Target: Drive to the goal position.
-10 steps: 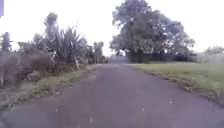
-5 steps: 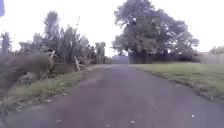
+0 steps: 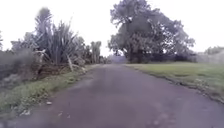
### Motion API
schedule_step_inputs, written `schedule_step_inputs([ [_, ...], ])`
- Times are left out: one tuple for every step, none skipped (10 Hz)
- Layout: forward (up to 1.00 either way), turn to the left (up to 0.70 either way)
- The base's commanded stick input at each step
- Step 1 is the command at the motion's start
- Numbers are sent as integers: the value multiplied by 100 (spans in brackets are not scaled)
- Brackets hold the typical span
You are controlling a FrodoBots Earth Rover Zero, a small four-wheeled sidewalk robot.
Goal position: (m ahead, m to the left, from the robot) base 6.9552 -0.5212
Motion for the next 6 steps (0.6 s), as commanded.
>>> schedule_step_inputs([
  [85, -34],
  [85, -20],
  [85, 0],
  [85, 0],
  [85, 0],
  [85, 0],
])
